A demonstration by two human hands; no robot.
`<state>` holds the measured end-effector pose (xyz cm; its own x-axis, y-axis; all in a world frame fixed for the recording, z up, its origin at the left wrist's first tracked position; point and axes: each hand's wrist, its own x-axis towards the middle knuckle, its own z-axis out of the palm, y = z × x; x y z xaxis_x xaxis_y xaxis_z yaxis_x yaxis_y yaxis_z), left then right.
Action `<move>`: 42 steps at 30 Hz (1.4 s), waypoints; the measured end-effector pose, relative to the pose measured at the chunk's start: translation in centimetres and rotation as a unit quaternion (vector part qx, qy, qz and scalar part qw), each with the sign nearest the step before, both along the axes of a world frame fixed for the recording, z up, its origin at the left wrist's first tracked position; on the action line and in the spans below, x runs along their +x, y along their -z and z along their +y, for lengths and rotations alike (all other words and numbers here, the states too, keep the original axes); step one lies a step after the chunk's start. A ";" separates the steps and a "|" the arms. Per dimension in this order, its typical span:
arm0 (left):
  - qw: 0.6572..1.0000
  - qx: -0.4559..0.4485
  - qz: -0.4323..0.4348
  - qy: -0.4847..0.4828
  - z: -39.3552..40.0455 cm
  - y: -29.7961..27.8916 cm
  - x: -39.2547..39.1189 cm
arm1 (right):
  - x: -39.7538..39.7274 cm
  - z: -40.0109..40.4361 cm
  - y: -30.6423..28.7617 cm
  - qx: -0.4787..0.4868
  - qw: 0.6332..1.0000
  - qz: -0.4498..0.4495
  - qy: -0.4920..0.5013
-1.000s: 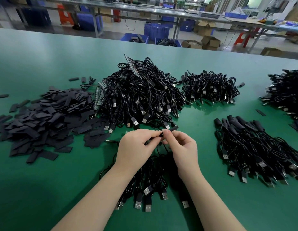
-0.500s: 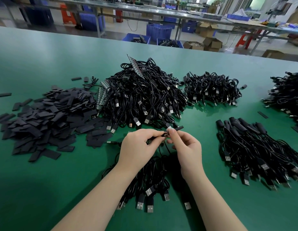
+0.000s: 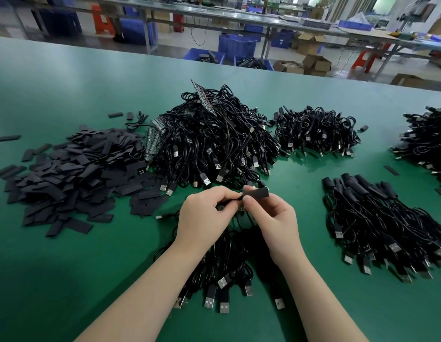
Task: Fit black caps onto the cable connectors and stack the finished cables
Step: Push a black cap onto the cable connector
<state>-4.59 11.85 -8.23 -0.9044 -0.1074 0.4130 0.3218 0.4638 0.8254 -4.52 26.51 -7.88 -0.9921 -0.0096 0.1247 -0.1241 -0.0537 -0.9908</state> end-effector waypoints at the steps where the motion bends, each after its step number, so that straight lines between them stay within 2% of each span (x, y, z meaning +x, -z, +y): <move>1: 1.000 -0.007 0.002 0.001 -0.1 0.0 0.0 | 0.0 0.2 -0.2 0.005 1.000 0.007 -0.015; 6: 0.999 -0.047 0.022 0.008 -0.2 -0.1 0.0 | -0.1 1.1 -0.9 0.026 0.999 0.043 -0.019; 15: 0.994 -0.087 0.066 0.013 -0.2 -0.6 0.4 | -0.3 1.5 -1.1 0.035 0.999 0.023 0.005; 22: 0.984 -0.120 0.129 0.007 0.0 -0.7 0.3 | -0.1 0.7 -0.7 -0.023 0.999 -0.003 0.032; 30: 0.981 -0.139 0.131 0.024 -0.1 -1.0 0.4 | 0.1 0.2 -0.7 -0.029 0.999 -0.005 0.035; 35: 0.981 -0.150 0.122 -0.005 0.0 -1.0 0.3 | 0.2 0.0 -0.8 -0.032 0.999 -0.020 0.011; 42: 0.979 -0.172 0.109 0.003 -0.1 -1.1 0.1 | 0.2 0.1 -0.8 0.008 1.000 -0.003 0.029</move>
